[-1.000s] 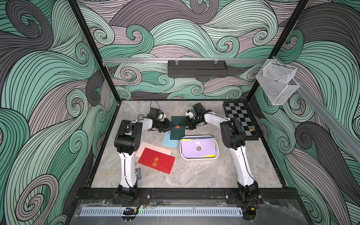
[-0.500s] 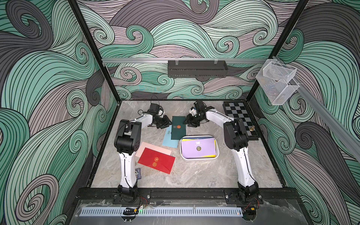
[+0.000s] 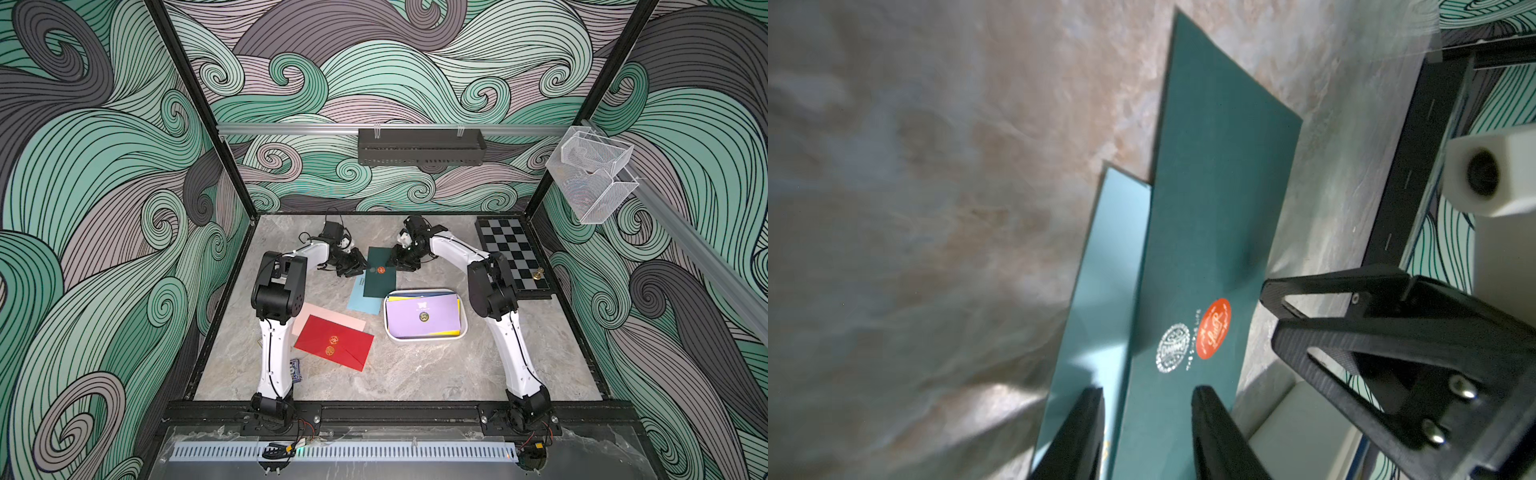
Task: Put the sealed envelopes into the storage box
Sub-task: Pick up the envelope from the center of the board.
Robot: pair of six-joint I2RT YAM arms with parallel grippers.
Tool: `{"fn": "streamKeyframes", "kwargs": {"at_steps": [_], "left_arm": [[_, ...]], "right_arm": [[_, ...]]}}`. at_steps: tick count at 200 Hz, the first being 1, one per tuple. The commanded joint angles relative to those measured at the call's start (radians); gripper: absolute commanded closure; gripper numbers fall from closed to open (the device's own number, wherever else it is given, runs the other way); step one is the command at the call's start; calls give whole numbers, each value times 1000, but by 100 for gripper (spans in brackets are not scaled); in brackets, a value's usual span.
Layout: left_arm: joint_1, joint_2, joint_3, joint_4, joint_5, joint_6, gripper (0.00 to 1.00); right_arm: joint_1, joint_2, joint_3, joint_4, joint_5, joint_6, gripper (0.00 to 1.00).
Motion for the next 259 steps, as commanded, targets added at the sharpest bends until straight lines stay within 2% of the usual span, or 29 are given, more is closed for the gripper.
{"fn": "streamKeyframes", "kwargs": {"at_steps": [1, 33, 66, 96, 120, 137, 158, 165, 181, 203, 224, 259], "left_arm": [[-6, 62, -10, -7, 31, -30, 60], [8, 48, -35, 78, 111, -81, 60], [23, 20, -95, 253, 213, -172, 60], [26, -1, -137, 400, 281, -236, 60], [25, -3, -135, 434, 310, -254, 60], [25, -16, -137, 406, 296, -232, 61], [25, -43, -119, 268, 195, -143, 67], [25, -50, -113, 222, 164, -117, 71], [25, -61, -100, 154, 117, -71, 87], [25, -82, -90, 107, 72, -43, 100], [25, -122, -71, 76, 53, -10, 100], [19, -219, 30, -90, 28, 137, 100]], "right_arm": [[11, 89, 0, -65, -25, 6, 49], [8, 95, 17, -40, -81, 11, 48], [7, 110, 27, -26, -130, 19, 48], [-7, 95, -30, 53, -189, 54, 48], [-16, 85, -54, 87, -211, 70, 48], [-19, 80, -57, 87, -214, 62, 48], [-26, 63, -71, 94, -219, 60, 48], [-29, 51, -84, 108, -221, 63, 48], [-36, 18, -109, 132, -222, 65, 48], [-46, -17, -132, 154, -228, 62, 48], [-60, -57, -148, 156, -237, 56, 49], [-92, -221, -234, 199, -223, 38, 49]]}}
